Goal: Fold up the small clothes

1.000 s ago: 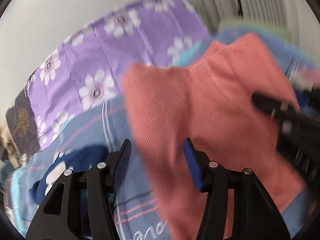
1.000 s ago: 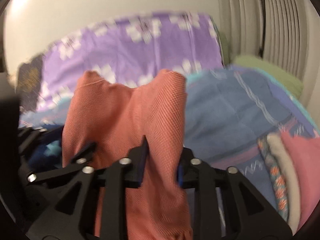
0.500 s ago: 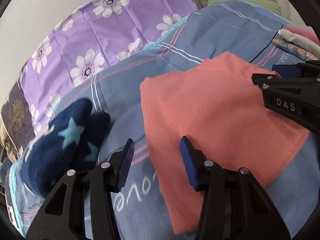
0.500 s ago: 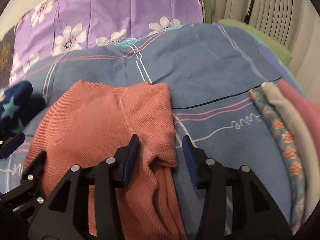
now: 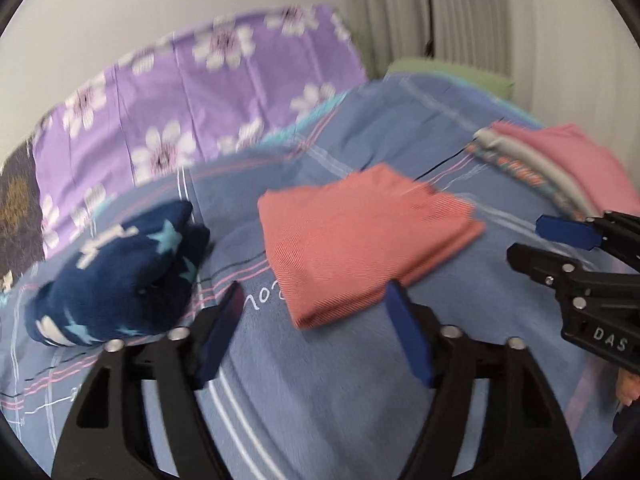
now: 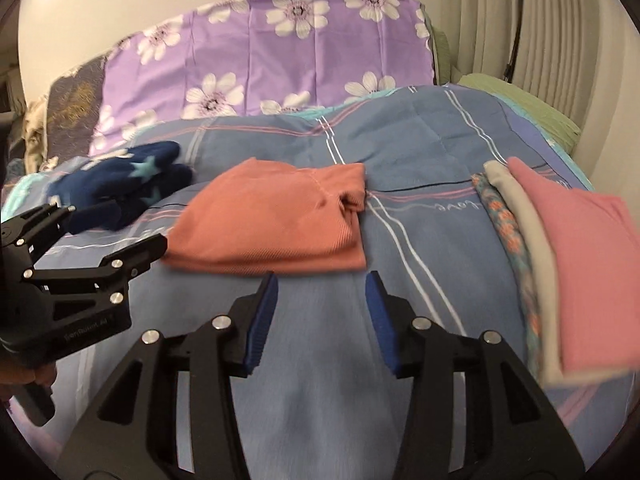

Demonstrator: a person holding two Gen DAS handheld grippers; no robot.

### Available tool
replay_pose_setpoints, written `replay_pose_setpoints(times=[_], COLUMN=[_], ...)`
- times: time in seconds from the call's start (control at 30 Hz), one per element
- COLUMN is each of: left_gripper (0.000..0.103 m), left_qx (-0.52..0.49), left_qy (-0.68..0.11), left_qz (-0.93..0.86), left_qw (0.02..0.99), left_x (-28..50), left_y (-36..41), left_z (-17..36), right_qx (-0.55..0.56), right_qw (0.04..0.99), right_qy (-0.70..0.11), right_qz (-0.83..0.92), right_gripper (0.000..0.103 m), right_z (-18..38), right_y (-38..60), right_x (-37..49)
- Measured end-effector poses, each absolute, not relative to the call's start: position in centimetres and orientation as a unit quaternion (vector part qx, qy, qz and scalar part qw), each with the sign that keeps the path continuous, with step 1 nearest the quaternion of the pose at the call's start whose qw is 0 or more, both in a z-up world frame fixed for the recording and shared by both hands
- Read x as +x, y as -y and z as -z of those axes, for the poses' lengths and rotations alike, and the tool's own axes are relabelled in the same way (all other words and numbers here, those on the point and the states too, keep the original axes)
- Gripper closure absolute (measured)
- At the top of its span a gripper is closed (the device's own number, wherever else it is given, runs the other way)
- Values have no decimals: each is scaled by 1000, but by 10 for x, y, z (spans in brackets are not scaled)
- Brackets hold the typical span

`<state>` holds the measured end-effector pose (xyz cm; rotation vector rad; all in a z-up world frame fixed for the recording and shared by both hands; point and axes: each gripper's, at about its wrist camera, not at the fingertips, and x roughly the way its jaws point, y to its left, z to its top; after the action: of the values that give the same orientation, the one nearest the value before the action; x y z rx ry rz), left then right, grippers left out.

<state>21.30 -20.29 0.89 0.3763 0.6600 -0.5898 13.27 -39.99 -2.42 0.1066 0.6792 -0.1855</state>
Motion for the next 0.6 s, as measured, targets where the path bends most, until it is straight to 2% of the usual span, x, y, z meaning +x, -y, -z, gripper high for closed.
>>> replay_pose_setpoints(times=[0.13,0.2,0.37,0.6], left_gripper=[12,7,3,2], left_qx=[168,152,141,117], left_qy=[-291,-282,-262,-255], left_qz=[287,289,286,294], left_qw=[897,902,911,914], left_x=[177,159,117,77], left_y=[183,171,147,122], left_z=[-35,-45,-61,-75], right_qx=[73,60,60,48], right_qw=[945,950,958,963], right_qy=[-306,-294,-270,-253], right_qz=[85,91,72,79], right_gripper=[45,35,28,24], right_z=[-3,-14,-28,-41], right_y=[387,376,353,329], right_x=[86,66,25,-24])
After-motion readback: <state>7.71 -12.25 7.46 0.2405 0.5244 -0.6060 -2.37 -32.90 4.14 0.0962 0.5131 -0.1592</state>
